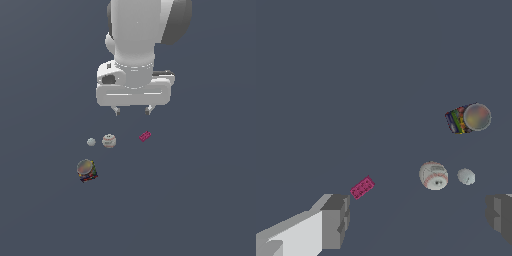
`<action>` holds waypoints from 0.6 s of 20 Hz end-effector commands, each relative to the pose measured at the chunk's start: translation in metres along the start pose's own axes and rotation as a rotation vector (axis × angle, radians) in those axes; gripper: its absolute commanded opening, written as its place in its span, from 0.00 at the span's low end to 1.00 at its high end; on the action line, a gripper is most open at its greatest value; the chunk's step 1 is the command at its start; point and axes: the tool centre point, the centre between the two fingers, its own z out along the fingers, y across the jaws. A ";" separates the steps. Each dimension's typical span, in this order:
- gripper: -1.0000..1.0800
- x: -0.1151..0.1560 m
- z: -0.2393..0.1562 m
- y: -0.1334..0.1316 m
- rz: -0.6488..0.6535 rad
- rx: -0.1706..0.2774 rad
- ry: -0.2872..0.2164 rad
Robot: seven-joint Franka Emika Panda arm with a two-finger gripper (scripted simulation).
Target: Pick up a designated object from a clutter of objects.
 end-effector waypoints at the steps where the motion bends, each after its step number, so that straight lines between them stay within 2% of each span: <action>1: 0.96 0.000 0.006 0.005 -0.001 0.001 -0.001; 7: 0.96 0.001 0.035 0.029 -0.009 0.009 -0.004; 12: 0.96 -0.002 0.075 0.062 -0.019 0.015 -0.006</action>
